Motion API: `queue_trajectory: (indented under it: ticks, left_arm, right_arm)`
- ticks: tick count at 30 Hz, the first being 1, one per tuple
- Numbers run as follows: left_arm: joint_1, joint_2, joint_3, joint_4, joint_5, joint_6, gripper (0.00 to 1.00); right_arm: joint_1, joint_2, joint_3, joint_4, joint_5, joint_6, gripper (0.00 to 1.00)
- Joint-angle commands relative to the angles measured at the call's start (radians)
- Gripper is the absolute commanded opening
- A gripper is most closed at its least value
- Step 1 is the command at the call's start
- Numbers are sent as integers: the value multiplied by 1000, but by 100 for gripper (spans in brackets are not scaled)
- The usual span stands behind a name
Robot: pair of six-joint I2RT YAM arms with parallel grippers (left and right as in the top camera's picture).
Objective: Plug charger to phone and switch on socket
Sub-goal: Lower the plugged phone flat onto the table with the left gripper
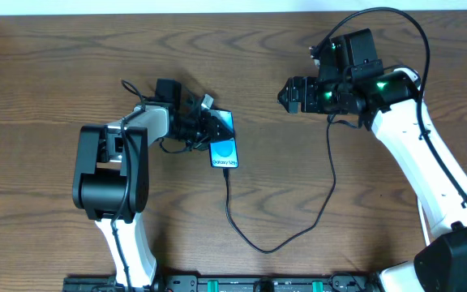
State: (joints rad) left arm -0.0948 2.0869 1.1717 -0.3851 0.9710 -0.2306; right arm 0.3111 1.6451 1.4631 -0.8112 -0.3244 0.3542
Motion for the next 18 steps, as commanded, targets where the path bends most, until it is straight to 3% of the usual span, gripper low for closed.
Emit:
queue_trajectory:
  ticks: [1, 10, 18]
  left_arm:
    - [-3, 26, 3, -10, -76, 9, 38]
    - [-3, 26, 3, -33, -192, 8, 53]
    - [-3, 26, 4, -34, -206, 8, 57]
  right_arm:
    - [5, -11, 4, -2, 5, -15, 91]
    - [5, -11, 4, -2, 8, -15, 91]
    - [5, -11, 4, -2, 9, -15, 91]
